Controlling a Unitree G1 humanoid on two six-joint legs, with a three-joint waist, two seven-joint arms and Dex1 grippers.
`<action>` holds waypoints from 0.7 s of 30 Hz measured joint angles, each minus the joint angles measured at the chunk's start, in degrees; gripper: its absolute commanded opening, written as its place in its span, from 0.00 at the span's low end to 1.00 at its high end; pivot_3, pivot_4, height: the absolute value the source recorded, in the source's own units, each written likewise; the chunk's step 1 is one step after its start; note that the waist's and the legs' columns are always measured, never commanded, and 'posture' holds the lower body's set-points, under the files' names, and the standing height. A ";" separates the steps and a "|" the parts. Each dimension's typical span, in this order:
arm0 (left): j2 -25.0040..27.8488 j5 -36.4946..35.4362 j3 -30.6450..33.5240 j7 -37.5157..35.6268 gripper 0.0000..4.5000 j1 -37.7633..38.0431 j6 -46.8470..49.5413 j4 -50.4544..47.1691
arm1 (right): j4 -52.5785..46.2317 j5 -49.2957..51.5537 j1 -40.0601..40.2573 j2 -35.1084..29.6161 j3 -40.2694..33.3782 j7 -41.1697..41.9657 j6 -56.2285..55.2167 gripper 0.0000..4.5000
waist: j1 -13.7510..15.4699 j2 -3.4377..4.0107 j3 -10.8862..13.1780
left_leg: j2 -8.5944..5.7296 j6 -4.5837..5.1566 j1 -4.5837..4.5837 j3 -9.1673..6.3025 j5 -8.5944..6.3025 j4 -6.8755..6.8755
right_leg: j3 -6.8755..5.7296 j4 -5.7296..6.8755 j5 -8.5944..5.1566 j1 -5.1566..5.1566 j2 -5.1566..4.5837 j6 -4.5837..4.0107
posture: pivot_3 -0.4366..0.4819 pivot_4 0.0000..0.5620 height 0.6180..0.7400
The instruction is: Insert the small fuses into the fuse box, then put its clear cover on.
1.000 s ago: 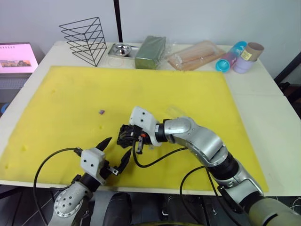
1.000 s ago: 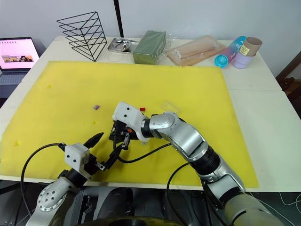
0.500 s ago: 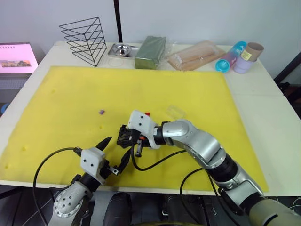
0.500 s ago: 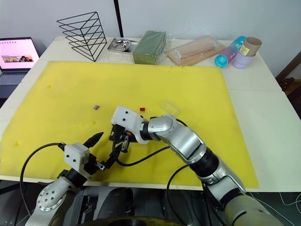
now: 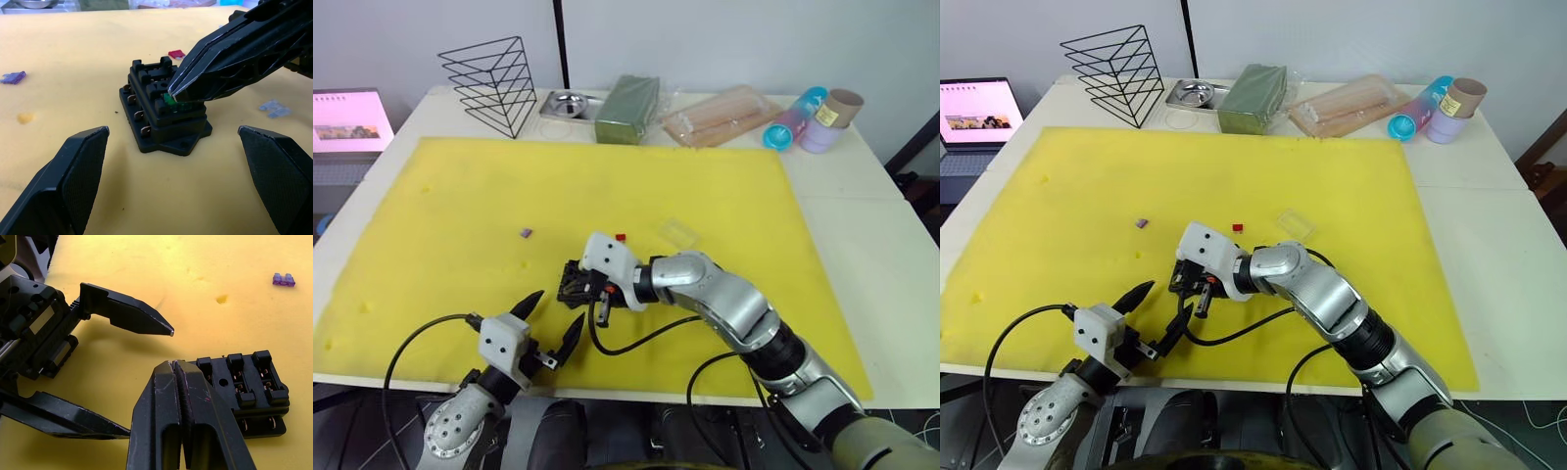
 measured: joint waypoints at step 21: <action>-0.58 0.97 0.10 0.09 1.00 -0.33 -1.92 1.65 | 1.52 -2.13 0.12 -0.55 1.34 1.34 -3.96 0.01 | 0.03 -0.02 -0.33 | 0.00 0.00 0.02 0.00 0.00 0.00 | 0.00 0.00 0.00 0.02 0.00 0.00 | 0.48 0.27 1.00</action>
